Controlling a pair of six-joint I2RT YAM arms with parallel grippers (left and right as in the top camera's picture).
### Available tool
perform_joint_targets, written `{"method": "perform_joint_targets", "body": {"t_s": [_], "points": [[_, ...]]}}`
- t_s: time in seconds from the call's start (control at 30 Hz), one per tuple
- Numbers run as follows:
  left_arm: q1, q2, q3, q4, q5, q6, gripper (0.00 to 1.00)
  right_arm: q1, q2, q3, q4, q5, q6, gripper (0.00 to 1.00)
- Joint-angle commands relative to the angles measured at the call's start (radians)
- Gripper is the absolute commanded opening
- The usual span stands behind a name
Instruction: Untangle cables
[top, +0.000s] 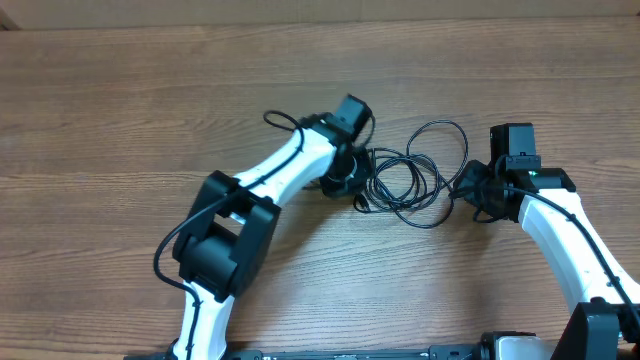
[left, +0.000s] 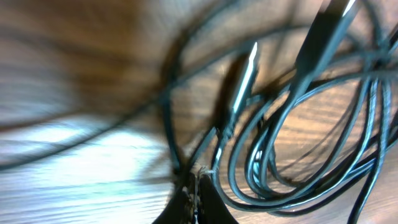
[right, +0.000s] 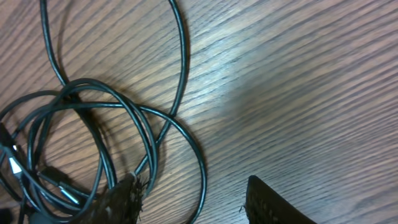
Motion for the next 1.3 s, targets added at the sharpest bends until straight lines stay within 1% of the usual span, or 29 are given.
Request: {"method": "perform_joint_targets", "body": {"t_s": [0.0,0.17,0.27,0.33,0.43,0.7,0.73,0.8,0.83,0.87,0.9,0.93,0.97,1.03,1.07,1.1,1.27], "points": [[0.037,-0.116,0.088,-0.022,-0.037,0.167,0.04,-0.002,-0.003,0.024,0.021,-0.093,-0.039,0.51],[0.039,-0.256,0.178,-0.076,-0.037,0.368,0.04,0.0,-0.003,0.024,0.102,-0.381,-0.214,0.52],[0.039,-0.346,0.198,-0.09,-0.039,0.426,0.04,0.0,-0.003,0.024,0.126,-0.402,-0.215,0.52],[0.042,-0.393,0.198,-0.092,-0.058,0.431,0.04,0.0,-0.003,0.024,0.13,-0.402,-0.215,0.52],[0.04,-0.413,0.198,-0.116,-0.07,0.363,0.04,0.0,-0.003,0.024,0.129,-0.387,-0.214,0.52],[0.019,-0.345,0.143,-0.191,-0.066,0.058,0.04,-0.002,-0.003,0.024,0.107,-0.373,-0.214,0.52],[0.013,-0.328,0.14,-0.203,-0.063,0.016,0.04,-0.003,-0.003,0.024,0.092,-0.343,-0.214,0.52],[-0.002,-0.289,0.14,-0.237,-0.05,-0.08,0.05,-0.003,-0.003,0.024,0.057,-0.228,-0.203,0.57],[-0.01,-0.27,0.14,-0.248,-0.034,-0.111,0.08,-0.003,-0.003,0.024,0.045,-0.183,-0.202,0.62],[-0.017,-0.253,0.14,-0.256,-0.024,-0.126,0.13,-0.003,-0.003,0.024,0.035,-0.136,-0.203,0.66],[-0.027,-0.232,0.14,-0.262,-0.005,-0.145,0.19,-0.003,-0.003,0.024,0.029,-0.109,-0.203,0.72],[-0.036,-0.211,0.14,-0.266,0.005,-0.161,0.28,-0.003,-0.003,0.024,0.027,-0.097,-0.203,0.76],[-0.043,-0.194,0.14,-0.269,0.021,-0.172,0.35,-0.003,-0.003,0.024,0.027,-0.098,-0.204,0.79],[-0.062,-0.153,0.14,-0.27,0.064,-0.182,0.35,-0.002,-0.003,0.024,0.027,-0.098,-0.204,0.8],[-0.075,-0.122,0.14,-0.268,0.095,-0.188,0.45,-0.002,-0.003,0.024,0.027,-0.098,-0.203,0.81],[-0.082,-0.103,0.14,-0.269,0.104,-0.198,0.51,-0.002,-0.003,0.024,0.027,-0.098,-0.203,0.81],[-0.102,-0.02,0.14,-0.274,0.131,-0.257,0.56,-0.002,-0.003,0.024,0.027,-0.098,-0.203,0.81]]}}
